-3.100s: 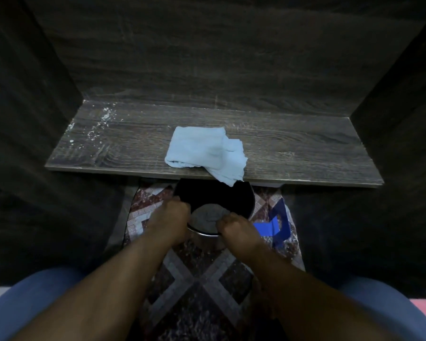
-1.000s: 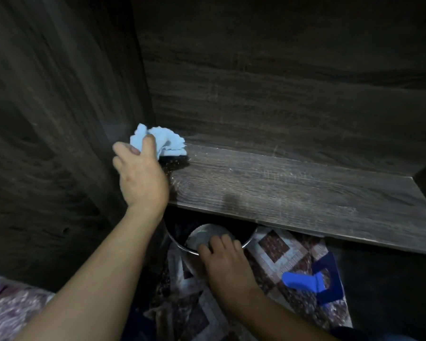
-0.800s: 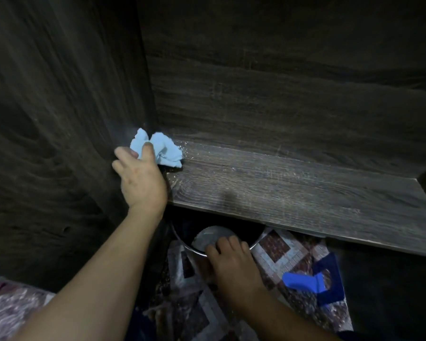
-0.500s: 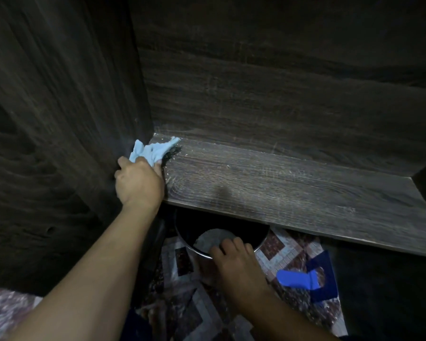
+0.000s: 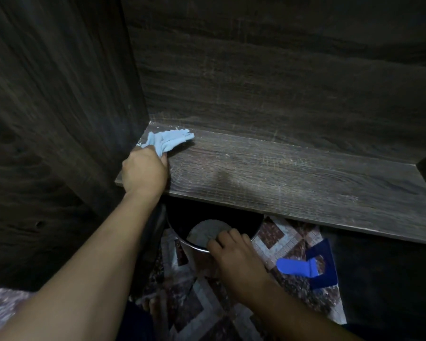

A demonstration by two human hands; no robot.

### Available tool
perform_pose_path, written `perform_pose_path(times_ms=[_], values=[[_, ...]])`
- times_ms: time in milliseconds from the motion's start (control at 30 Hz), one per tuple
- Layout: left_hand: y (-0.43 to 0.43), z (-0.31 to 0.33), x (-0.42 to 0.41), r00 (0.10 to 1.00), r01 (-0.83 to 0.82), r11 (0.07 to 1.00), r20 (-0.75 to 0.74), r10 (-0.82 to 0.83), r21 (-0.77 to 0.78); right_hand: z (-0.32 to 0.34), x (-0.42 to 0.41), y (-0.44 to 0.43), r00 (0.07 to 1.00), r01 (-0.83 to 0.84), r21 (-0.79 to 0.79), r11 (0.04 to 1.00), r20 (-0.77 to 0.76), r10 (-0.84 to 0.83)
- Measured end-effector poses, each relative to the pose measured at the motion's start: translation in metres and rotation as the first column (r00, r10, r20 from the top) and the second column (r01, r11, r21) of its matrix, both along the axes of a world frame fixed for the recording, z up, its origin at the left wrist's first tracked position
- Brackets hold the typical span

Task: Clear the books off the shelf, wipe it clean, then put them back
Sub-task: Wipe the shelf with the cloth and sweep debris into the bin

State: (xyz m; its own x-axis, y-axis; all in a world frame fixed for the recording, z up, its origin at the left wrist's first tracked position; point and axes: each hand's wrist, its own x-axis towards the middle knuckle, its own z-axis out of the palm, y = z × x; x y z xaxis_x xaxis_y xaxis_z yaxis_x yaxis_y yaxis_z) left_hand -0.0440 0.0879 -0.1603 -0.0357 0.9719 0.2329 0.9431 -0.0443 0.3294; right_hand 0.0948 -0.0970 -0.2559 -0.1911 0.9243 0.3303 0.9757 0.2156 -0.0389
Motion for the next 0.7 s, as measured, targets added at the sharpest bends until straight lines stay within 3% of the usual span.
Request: perform_pose_path(times_ms=[167,333,467,600,700], values=[[-0.013,-0.003,0.021,0.991,0.134,0.99,-0.02,-0.135,-0.033,0.001,0.001,0.0,1.0,0.007,-0.056,0.998,0.008,-0.006],[-0.026,-0.002,0.035,0.953,0.217,0.975,0.224,-0.205,-0.034,0.0,0.005,0.0,1.0,0.011,-0.071,0.997,0.024,-0.009],[-0.023,-0.002,0.028,0.949,0.273,0.946,0.115,-0.295,0.172,0.002,0.008,0.0,1.0,0.015,-0.078,0.997,0.016,-0.014],[-0.017,-0.009,0.022,0.931,0.356,0.93,-0.119,-0.344,0.095,0.005,0.011,0.0,1.0,0.008,-0.079,0.997,0.004,-0.008],[-0.022,-0.008,0.026,0.921,0.38,0.923,-0.071,-0.383,-0.056,0.002,0.014,0.0,1.0,0.009,-0.084,0.996,-0.001,-0.009]])
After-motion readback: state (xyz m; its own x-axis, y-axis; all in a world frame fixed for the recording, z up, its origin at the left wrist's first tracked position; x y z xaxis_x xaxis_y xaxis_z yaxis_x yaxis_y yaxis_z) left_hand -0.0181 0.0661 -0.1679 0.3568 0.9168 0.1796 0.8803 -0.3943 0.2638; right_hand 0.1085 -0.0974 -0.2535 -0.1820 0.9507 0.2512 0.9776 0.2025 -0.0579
